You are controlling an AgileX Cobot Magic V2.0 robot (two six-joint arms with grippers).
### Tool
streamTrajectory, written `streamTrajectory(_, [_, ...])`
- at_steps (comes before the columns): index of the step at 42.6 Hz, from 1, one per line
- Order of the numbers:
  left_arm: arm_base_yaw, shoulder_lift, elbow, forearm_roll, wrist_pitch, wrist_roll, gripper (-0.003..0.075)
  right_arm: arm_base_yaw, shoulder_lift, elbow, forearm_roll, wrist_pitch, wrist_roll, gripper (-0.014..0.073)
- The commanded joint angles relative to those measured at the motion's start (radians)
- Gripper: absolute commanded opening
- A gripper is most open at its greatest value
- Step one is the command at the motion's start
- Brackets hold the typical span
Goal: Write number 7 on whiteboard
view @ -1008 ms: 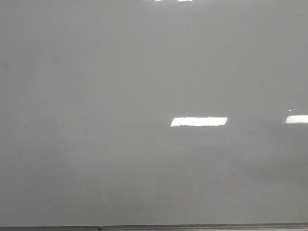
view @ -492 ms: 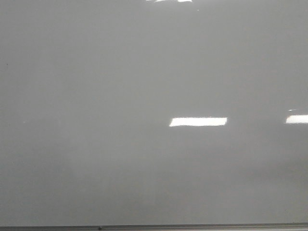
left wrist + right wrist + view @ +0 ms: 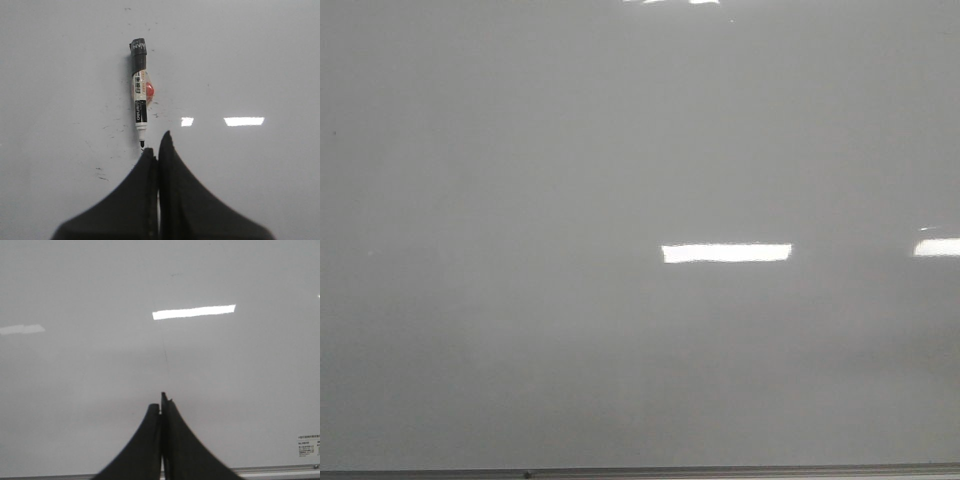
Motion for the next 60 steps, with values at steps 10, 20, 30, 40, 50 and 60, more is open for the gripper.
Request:
streamTrajectory(10, [-0.003, -0.014, -0.016, -0.010, -0.284, -0.011, -0.0020, 0.003, -0.009, -0.051, -0.004, -0.204, -0.004, -0.0030])
streamTrajectory(20, [-0.003, 0.047, -0.245, 0.000, -0.098, -0.011, -0.0020, 0.003, 0.034, -0.309, -0.008, 0.043, -0.004, -0.0066])
streamTrajectory(30, [-0.003, 0.293, -0.373, 0.082, 0.113, 0.004, -0.0020, 0.003, 0.243, -0.431, -0.008, 0.122, -0.004, -0.0066])
streamTrajectory(40, [-0.003, 0.420, -0.373, 0.084, 0.073, 0.004, 0.0027, 0.004, 0.340, -0.433, -0.008, 0.098, -0.004, 0.0019])
streamTrajectory(50, [-0.003, 0.492, -0.373, 0.082, -0.036, 0.004, 0.0587, 0.004, 0.340, -0.433, -0.008, 0.092, -0.004, 0.0516])
streamTrajectory(60, [-0.003, 0.614, -0.373, 0.024, -0.054, 0.004, 0.0651, 0.004, 0.340, -0.433, -0.008, 0.091, -0.004, 0.0594])
